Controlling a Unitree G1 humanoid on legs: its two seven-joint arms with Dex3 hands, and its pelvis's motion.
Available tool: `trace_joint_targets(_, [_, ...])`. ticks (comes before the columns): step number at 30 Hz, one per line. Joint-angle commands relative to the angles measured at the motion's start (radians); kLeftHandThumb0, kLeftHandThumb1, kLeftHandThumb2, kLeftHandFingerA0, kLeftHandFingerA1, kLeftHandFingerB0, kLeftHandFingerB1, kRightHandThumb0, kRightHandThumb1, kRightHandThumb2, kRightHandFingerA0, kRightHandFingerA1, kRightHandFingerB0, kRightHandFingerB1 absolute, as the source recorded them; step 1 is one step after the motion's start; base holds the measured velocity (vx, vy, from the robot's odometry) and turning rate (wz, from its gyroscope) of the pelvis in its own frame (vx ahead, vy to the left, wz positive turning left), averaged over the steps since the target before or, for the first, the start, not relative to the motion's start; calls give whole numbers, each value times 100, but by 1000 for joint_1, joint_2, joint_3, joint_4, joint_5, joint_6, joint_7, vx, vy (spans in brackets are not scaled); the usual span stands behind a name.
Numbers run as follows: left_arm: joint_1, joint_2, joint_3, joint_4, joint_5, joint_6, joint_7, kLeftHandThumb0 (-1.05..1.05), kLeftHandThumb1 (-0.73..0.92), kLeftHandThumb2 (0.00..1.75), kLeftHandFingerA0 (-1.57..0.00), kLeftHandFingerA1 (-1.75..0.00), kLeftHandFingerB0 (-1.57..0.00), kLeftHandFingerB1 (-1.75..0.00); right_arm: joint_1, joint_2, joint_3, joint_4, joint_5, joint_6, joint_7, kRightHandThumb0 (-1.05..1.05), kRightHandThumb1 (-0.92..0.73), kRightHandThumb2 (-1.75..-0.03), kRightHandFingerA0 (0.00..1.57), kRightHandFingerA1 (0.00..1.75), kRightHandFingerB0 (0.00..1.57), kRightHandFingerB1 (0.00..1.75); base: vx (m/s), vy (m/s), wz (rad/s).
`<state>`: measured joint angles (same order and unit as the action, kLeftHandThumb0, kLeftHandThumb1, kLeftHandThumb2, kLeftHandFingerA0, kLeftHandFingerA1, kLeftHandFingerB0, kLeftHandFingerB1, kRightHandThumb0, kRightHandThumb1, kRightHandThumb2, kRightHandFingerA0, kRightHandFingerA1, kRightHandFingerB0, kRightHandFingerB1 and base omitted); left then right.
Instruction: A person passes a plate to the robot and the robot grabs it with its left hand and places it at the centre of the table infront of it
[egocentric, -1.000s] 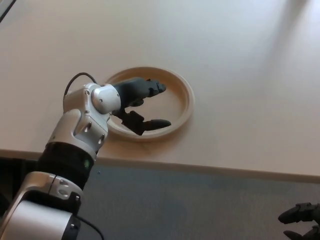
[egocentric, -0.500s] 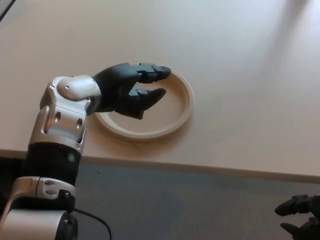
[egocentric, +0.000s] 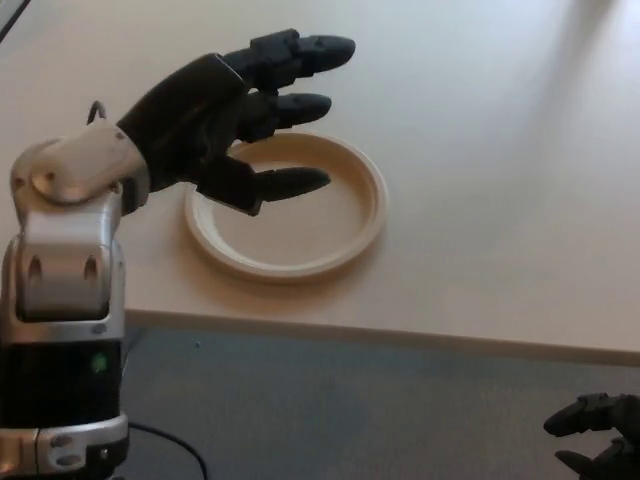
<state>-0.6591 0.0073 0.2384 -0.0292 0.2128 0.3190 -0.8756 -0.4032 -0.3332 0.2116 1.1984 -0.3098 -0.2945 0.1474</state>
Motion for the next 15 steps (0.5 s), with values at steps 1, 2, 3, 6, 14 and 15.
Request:
trace_joint_targets(1, [321,86,334,-864,-709,73,8,-38,48,55,-49,-40,-35,-32,12,-31,5,45,-10,35,36,-56,-66,-59,68,67,51,53,0,0,0])
trace_joint_targets(2, [398,89,353,-917,-736,75,12,-42,41,70,-54,-54,-36,-44,19,-27,4,49,-9,40,32,-56,-66,-59,68,67,50,52,0,0,0])
trace_joint_targets(3, [449,90,364,-951,-752,75,14,-42,41,70,-54,-54,-36,-44,24,-23,3,52,-8,44,29,-56,-66,-59,68,67,50,52,0,0,0])
trace_joint_targets(6, [635,77,376,-978,-745,-8,-67,-46,43,70,-70,-57,-39,-45,58,-17,3,58,-6,34,16,-56,-66,-60,68,68,50,52,0,0,0])
trace_joint_targets(14, [865,28,324,-869,-643,-163,-183,-46,57,57,-81,-45,-62,-41,78,-10,-28,72,22,41,-7,-55,-64,-58,66,68,53,52,0,0,0])
trace_joint_targets(15, [890,23,316,-867,-633,-167,-180,-46,57,57,-81,-45,-62,-41,86,-11,-31,73,25,38,-7,-55,-64,-58,66,68,53,52,0,0,0])
